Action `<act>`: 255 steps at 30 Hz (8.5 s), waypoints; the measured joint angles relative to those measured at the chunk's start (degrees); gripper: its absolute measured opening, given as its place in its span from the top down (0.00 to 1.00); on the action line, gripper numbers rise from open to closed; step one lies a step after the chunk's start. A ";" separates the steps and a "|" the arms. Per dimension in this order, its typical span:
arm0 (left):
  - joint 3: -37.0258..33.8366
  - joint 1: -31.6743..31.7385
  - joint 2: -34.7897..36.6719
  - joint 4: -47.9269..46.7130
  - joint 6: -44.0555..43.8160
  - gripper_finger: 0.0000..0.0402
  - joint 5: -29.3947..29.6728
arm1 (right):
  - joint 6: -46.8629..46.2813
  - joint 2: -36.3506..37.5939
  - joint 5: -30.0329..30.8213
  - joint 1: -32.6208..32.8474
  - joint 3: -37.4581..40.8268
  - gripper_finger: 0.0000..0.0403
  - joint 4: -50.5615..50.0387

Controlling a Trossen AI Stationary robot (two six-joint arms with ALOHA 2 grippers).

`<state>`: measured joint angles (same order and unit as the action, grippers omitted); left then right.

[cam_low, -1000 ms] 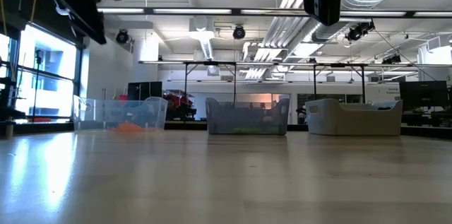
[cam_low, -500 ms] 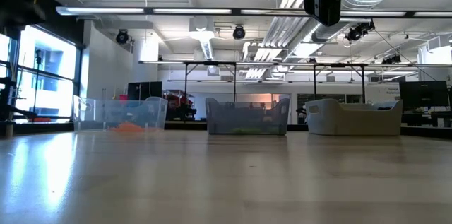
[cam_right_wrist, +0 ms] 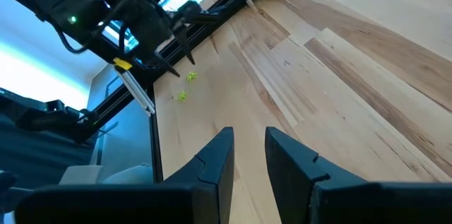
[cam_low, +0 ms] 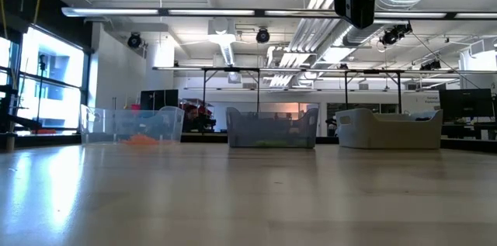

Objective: Sort Halloween decoration
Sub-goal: Put the green spider toy into the black bin

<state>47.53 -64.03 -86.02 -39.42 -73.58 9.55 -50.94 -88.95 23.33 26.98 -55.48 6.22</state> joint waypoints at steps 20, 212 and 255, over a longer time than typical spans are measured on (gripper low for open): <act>0.31 -4.17 -10.03 2.83 -2.80 0.54 0.14 | -0.01 0.00 -0.22 0.00 0.00 0.81 0.00; 17.79 -0.22 -22.05 -5.42 -21.02 0.69 2.96 | 0.00 -0.02 -0.22 0.02 0.00 0.81 -0.68; 25.27 2.58 -22.40 -15.41 -19.56 1.00 6.51 | 0.00 -0.02 -0.04 0.01 0.00 0.81 -0.85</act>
<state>72.80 -61.45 -108.42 -54.83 -93.14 16.06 -50.94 -88.97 23.29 26.99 -55.48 5.37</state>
